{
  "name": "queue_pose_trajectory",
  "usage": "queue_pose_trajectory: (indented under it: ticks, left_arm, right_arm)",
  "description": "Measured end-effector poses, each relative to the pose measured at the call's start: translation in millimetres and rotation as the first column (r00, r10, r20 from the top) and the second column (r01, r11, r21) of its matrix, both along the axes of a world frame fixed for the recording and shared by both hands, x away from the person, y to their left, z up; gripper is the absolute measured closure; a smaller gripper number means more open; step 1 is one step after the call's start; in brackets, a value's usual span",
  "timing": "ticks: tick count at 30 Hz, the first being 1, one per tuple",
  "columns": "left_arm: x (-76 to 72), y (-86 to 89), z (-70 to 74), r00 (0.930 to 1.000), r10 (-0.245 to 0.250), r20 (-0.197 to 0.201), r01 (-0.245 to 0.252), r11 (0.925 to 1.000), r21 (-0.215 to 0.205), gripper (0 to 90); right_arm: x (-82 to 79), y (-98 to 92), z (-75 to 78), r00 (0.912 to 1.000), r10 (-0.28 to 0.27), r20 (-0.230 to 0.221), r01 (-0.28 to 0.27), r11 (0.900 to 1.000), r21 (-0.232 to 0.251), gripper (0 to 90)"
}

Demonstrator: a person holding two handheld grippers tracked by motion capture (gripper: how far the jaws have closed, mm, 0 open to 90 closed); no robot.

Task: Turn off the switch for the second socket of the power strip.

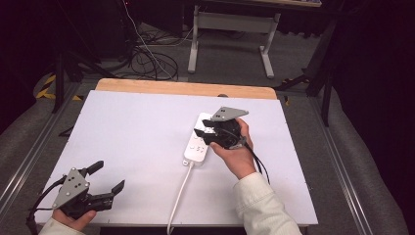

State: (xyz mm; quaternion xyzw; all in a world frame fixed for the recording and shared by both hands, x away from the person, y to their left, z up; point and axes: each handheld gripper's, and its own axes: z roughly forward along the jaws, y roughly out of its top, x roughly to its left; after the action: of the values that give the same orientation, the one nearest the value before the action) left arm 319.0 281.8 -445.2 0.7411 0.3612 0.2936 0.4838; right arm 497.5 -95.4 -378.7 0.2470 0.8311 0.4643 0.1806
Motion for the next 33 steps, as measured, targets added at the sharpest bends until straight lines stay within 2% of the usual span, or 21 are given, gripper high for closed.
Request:
queue_pose_trajectory:
  ticks: [4, 11, 19, 23, 30, 33]
  left_arm:
    - [0.1, 0.0, 0.2, 1.0000, 0.001, -0.003, -0.001, 1.0000, 0.001, 13.9]
    - [0.2, -0.3, 0.0, 1.0000, 0.005, -0.005, -0.005, 1.0000, -0.002, 13.9]
    - [0.1, 0.1, 0.2, 1.0000, 0.006, -0.007, -0.006, 1.0000, -0.001, 13.9]
    - [-0.2, 0.3, 0.6, 1.0000, 0.006, -0.007, -0.006, 1.0000, 0.001, 13.9]
    - [-0.1, 1.9, 1.0, 0.9998, 0.005, -0.018, -0.005, 0.9997, -0.024, 14.2]
    - [-0.5, 2.3, 1.5, 0.9999, 0.006, -0.009, -0.007, 0.9997, -0.024, 14.1]
  right_arm:
    - [-9.8, -8.6, 5.0, 1.0000, 0.005, 0.006, -0.005, 1.000, 0.016, 41.1]
    - [-27.6, -24.3, 11.5, 0.9999, 0.007, 0.011, -0.007, 1.000, 0.008, 33.1]
    - [-48.5, -44.3, 8.5, 0.9999, -0.010, 0.005, 0.010, 1.000, 0.002, 25.2]
    - [-58.5, -56.4, 4.7, 0.9997, -0.025, -0.006, 0.025, 0.999, 0.022, 22.6]
    - [-72.8, -72.5, -5.1, 0.9995, 0.003, -0.032, -0.002, 0.999, 0.052, 16.8]
    - [-79.0, -80.4, -10.8, 0.9993, 0.014, -0.033, -0.011, 0.995, 0.097, 15.6]
